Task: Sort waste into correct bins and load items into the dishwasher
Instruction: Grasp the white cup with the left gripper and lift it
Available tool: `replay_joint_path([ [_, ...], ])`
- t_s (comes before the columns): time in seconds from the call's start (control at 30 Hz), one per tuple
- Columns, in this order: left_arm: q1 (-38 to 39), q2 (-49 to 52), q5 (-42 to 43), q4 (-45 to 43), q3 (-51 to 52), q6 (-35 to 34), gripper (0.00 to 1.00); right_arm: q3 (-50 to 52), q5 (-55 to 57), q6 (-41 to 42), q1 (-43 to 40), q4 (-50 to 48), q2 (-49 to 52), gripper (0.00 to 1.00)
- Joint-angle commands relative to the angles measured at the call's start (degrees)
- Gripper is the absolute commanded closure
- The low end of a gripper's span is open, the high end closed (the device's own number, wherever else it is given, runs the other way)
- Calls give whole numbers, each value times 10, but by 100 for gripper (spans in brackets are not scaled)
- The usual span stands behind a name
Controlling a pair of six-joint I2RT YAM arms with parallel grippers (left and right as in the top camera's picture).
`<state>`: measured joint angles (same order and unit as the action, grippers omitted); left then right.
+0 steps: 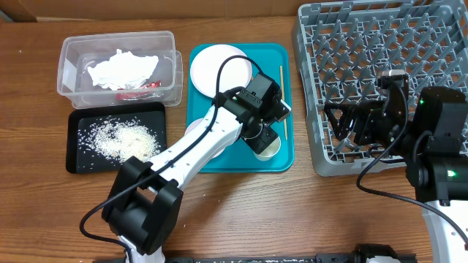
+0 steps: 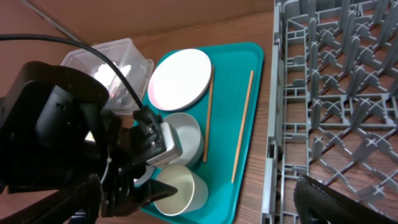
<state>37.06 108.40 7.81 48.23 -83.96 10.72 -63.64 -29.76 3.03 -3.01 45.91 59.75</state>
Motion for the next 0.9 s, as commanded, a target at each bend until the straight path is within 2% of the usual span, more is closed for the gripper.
replay_joint_path([
  [0.0,-3,8,-29,-1,-6,-4,46,-12,2,2,-1,-3,-1,0],
  [0.07,-3,10,-37,-1,-6,-7,47,-12,1,2,-1,-3,-1,0],
  [0.13,-3,14,-38,-1,-6,-7,51,-12,1,2,-1,-3,-1,0],
  [0.33,-1,36,-38,-2,-6,-22,75,-12,1,2,-1,1,-1,0],
  [0.47,-2,36,-38,-4,-7,-40,96,-12,2,2,-1,5,-1,0],
  [0.6,-5,33,-37,3,-25,-70,96,-12,2,2,-1,5,-1,0],
  [0.73,-19,33,-29,75,-101,-118,96,-12,1,2,-1,5,-1,0],
  [0.87,-64,32,85,169,-196,-125,96,-12,1,15,-1,5,2,0],
])
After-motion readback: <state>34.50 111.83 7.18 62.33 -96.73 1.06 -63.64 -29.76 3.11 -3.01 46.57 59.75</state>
